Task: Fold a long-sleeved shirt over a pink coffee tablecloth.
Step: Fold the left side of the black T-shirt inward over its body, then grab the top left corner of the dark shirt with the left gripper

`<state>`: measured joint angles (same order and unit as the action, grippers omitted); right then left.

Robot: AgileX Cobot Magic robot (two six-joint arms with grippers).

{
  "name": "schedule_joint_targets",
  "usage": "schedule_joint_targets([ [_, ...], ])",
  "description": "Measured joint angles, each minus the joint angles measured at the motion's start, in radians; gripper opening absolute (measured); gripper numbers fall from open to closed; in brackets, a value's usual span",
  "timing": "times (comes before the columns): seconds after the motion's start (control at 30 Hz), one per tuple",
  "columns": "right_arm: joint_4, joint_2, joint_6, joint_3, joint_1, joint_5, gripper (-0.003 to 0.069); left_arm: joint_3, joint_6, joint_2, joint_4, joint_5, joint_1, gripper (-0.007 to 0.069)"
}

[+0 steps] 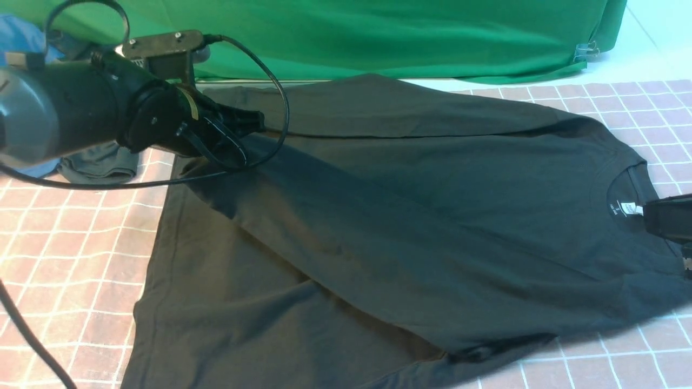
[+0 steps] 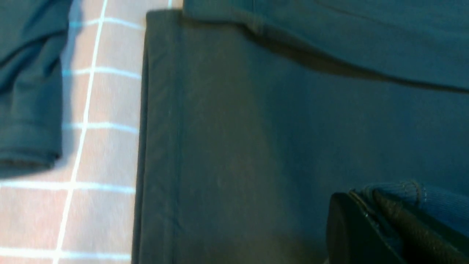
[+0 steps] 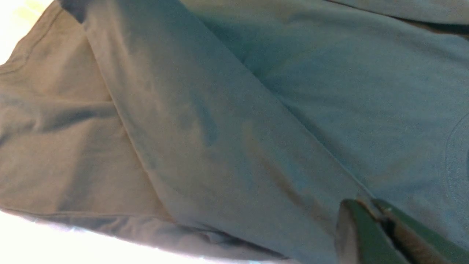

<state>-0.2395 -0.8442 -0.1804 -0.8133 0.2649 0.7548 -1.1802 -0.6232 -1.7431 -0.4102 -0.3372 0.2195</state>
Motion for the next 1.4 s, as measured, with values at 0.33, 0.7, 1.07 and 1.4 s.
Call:
schedule_joint_targets([
  [0.33, 0.0, 0.0, 0.001, 0.0, 0.0, 0.004, 0.0045, -0.011, 0.001, -0.028, -0.065, 0.122, -0.043, 0.0146],
  [0.7, 0.0, 0.0, 0.001, 0.0, 0.0, 0.01, 0.0045, -0.068, 0.203, 0.113, 0.358, -0.222, 0.036, 0.0237],
  [1.07, 0.0, 0.0, 0.001, 0.0, 0.0, 0.01, 0.0045, 0.125, 0.386, 0.11, 0.76, -0.185, 0.57, 0.0015],
  [1.4, 0.0, 0.0, 0.001, 0.0, 0.0, 0.009, 0.0045, 0.097, 0.366, -0.083, 0.84, -0.032, 0.7, 0.023],
])
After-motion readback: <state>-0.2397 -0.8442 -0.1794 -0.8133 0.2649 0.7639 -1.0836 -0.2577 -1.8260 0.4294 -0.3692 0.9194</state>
